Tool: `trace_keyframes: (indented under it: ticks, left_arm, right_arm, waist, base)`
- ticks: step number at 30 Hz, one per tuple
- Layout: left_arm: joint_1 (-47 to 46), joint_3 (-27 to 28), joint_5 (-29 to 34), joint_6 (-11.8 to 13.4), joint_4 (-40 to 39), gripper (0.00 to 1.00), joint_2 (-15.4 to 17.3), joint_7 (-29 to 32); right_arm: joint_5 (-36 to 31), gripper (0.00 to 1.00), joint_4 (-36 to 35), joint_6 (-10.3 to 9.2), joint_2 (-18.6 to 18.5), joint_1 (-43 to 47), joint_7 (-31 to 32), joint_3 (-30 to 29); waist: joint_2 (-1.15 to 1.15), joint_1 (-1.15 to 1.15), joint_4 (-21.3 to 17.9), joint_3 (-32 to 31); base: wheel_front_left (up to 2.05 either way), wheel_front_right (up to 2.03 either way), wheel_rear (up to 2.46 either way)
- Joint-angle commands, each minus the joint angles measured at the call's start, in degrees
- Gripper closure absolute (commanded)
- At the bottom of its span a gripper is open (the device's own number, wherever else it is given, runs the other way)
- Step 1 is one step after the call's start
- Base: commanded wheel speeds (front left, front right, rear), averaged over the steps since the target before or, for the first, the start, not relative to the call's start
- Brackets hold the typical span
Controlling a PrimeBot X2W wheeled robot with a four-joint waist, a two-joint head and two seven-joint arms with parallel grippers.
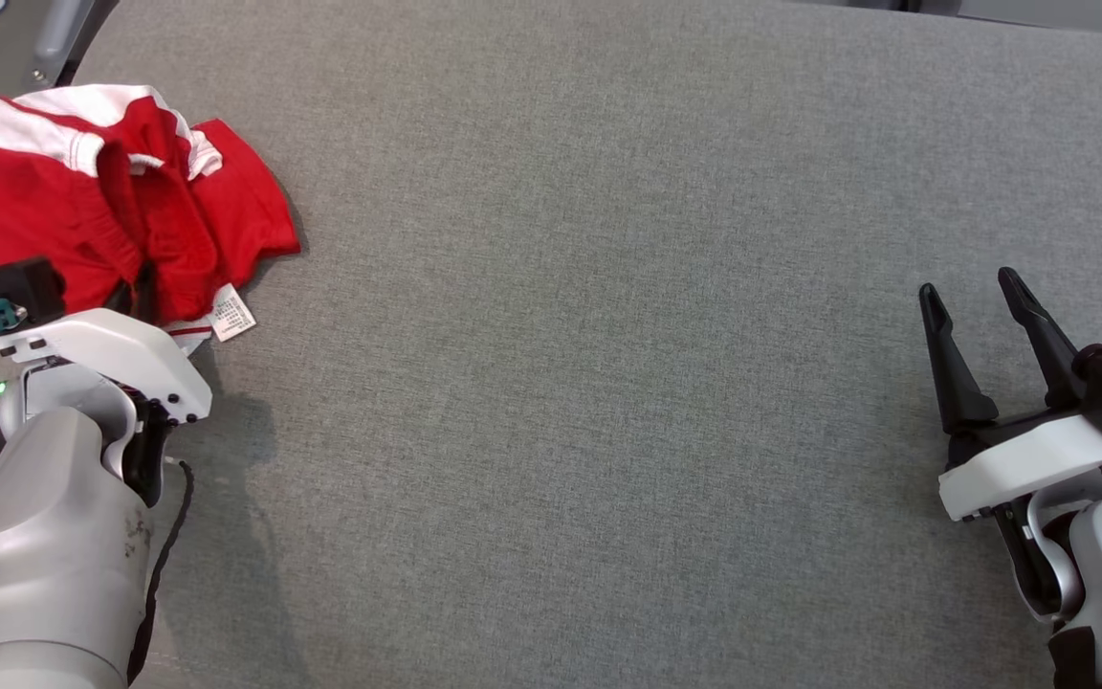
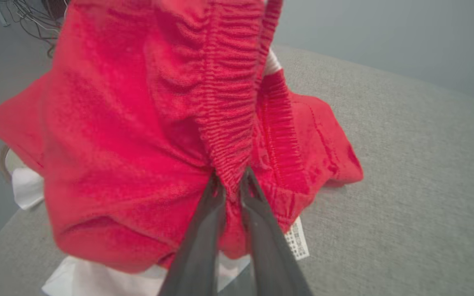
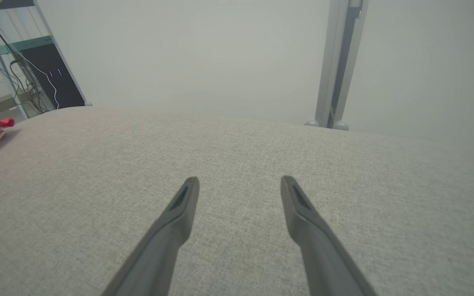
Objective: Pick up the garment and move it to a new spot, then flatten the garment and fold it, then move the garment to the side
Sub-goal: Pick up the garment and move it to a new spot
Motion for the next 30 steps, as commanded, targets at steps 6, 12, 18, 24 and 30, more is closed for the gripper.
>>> trace_keyframes:
  ticks: [6, 12, 18, 24, 30]
  left_arm:
    - [0.64, 0.01, -0.33, 0.94, -0.98, 1.00, 1.77, -4.05]
    - [3.81, 0.22, 0.21, 2.24, -6.66, 1.00, 2.21, -5.49]
    - [11.39, -0.18, 1.34, 3.43, -17.38, 1.00, 1.25, -5.48]
    - [20.95, -1.51, 2.31, 3.82, -26.41, 1.00, 0.25, -4.81]
    - [30.99, -2.50, 1.85, 4.94, -38.17, 1.00, -1.64, -0.58]
  right_arm:
    - [0.36, 0.00, 0.98, 0.12, 0.30, -0.04, -0.92, -0.93]
    - [0.09, 0.00, 1.66, 0.12, 1.08, 1.72, -1.60, -2.61]
    - [-0.27, 0.00, 1.66, 0.12, 2.26, 3.93, -1.88, -3.77]
    - [-0.61, 0.00, 1.72, 0.12, 3.56, 6.39, -2.17, -4.32]
    - [-0.82, 0.00, 1.33, 0.12, 4.88, 8.56, -2.26, -4.40]
  waist:
    - [0.00, 0.00, 0.03, -2.64]
    - [0.00, 0.00, -0.18, -6.69]
    - [0.00, 0.00, -1.22, -11.21]
    - [0.00, 0.00, -3.42, -15.47]
    - [0.00, 0.00, -6.86, -18.35]
  base:
    - [0.00, 0.00, 0.00]
    - [0.00, 0.00, 0.00]
    - [0.00, 0.00, 0.00]
    - [0.00, 0.00, 0.00]
    - [0.00, 0.00, 0.00]
